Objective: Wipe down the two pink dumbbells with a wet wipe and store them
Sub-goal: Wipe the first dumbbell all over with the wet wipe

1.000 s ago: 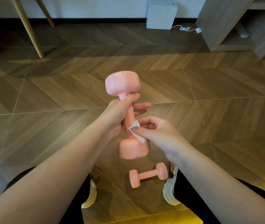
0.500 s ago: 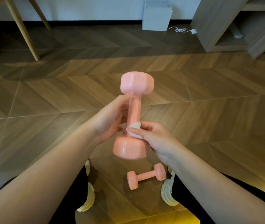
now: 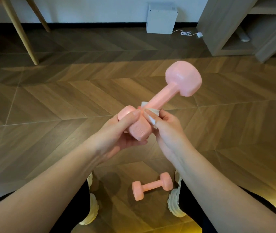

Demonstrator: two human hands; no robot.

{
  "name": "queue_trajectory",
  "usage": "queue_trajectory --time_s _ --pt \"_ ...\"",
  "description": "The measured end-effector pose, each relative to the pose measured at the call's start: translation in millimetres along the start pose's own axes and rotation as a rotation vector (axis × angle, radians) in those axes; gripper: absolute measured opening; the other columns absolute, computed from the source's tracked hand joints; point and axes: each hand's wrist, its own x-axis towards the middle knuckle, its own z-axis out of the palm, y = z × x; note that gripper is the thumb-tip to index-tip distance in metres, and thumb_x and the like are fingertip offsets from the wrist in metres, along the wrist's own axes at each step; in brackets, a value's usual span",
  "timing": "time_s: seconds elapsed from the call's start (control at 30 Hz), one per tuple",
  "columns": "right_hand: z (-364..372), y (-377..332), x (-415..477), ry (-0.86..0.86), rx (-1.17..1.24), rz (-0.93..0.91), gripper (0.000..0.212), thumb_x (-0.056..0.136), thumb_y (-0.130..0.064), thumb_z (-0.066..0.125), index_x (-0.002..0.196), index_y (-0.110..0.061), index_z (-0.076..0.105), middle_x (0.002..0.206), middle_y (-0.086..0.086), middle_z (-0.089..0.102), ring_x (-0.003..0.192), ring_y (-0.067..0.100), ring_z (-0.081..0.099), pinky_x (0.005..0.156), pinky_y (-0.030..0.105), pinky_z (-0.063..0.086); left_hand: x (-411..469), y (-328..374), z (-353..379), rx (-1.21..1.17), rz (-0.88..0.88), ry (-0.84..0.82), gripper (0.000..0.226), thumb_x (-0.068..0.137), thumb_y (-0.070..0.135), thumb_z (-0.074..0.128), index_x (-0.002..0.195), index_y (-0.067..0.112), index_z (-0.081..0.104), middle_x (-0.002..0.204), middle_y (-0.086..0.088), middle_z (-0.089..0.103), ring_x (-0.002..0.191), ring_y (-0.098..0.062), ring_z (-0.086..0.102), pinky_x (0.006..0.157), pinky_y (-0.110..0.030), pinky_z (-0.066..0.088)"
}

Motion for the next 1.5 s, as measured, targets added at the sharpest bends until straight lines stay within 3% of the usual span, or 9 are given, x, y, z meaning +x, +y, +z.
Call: queue_trajectory --time_s 0.13,0.27,0.43,0.57,0.7,0.97,1.17,1.37,1.5 --pt "7 -3 3 0.064 0.054 -0.014 0.008 0.087 -0.019 0.072 0.094 -0.019 0.076 0.103 -0.001 0.077 0.108 0.013 0.068 0.107 0.038 0.046 5 -7 7 0.270 0.272 0.189 0.076 0.059 0.050 0.078 0.121 0.017 0.048 0.117 -0.003 0.059 0.095 -0.001 0.064 0.073 -0.025 0.057" --pt "9 -7 3 0.053 0.040 -0.019 0.011 0.082 -0.025 0.075 0.092 -0.022 0.077 0.101 -0.004 0.077 0.105 0.010 0.069 0.104 0.035 0.048 5 -11 5 0.463 0.483 0.212 0.068 0.062 0.050 0.076 0.115 0.027 0.040 0.116 0.005 0.052 0.094 0.011 0.059 0.070 -0.015 0.051" --pt "2 -15 4 -0.132 0.119 -0.085 0.039 0.068 -0.027 0.073 0.104 -0.012 0.071 0.106 0.004 0.076 0.108 0.015 0.068 0.099 0.027 0.049 5 9 1 0.207 0.249 -0.014 0.045 0.080 0.053 0.063 0.105 0.016 0.068 0.102 -0.016 0.067 0.087 -0.021 0.068 0.073 -0.036 0.059" --pt "-4 -14 2 -0.212 0.158 -0.067 0.021 0.075 -0.022 0.078 0.095 -0.014 0.077 0.107 0.006 0.075 0.106 0.016 0.067 0.096 0.028 0.049 1 24 -7 -0.080 -0.124 -0.217 0.059 0.083 0.061 0.054 0.122 0.018 0.067 0.102 -0.020 0.070 0.080 -0.031 0.072 0.071 -0.040 0.064" --pt "-3 -12 -1 -0.210 0.176 -0.080 0.018 0.070 -0.022 0.077 0.088 -0.022 0.081 0.101 0.000 0.076 0.101 0.011 0.069 0.087 0.023 0.053 -1 29 -9 -0.147 -0.173 -0.300 0.057 0.083 0.061 0.056 0.122 0.022 0.071 0.107 -0.021 0.069 0.085 -0.033 0.072 0.076 -0.042 0.063" --pt "4 -11 0 0.002 0.163 -0.036 0.040 0.064 -0.030 0.074 0.101 -0.013 0.073 0.102 -0.001 0.077 0.098 0.007 0.070 0.103 0.034 0.048 4 10 3 0.549 0.383 0.114 0.060 0.073 0.034 0.078 0.117 0.025 0.039 0.114 0.011 0.051 0.093 0.015 0.059 0.071 -0.013 0.051" --pt "3 -10 0 0.029 0.191 -0.013 0.032 0.067 -0.030 0.073 0.096 -0.017 0.074 0.103 -0.001 0.077 0.097 0.007 0.068 0.108 0.039 0.043 6 -1 -5 0.980 0.734 0.134 0.087 0.073 0.031 0.085 0.135 0.020 0.025 0.131 0.004 0.041 0.120 0.010 0.045 0.094 -0.010 0.041" --pt "1 -14 0 -0.048 0.208 -0.060 0.028 0.066 -0.029 0.074 0.092 -0.017 0.075 0.108 0.002 0.075 0.104 0.011 0.067 0.106 0.034 0.043 6 13 2 0.102 0.126 -0.054 0.084 0.077 0.075 0.057 0.140 0.020 0.047 0.116 -0.004 0.066 0.091 -0.021 0.071 0.073 -0.037 0.061" --pt "3 -12 2 0.009 0.164 -0.046 0.025 0.070 -0.027 0.076 0.093 -0.017 0.074 0.107 0.000 0.076 0.115 0.016 0.064 0.114 0.043 0.037 8 15 2 -0.051 0.035 -0.094 0.063 0.084 0.051 0.058 0.139 0.020 0.049 0.110 -0.013 0.065 0.076 -0.023 0.068 0.066 -0.033 0.061"
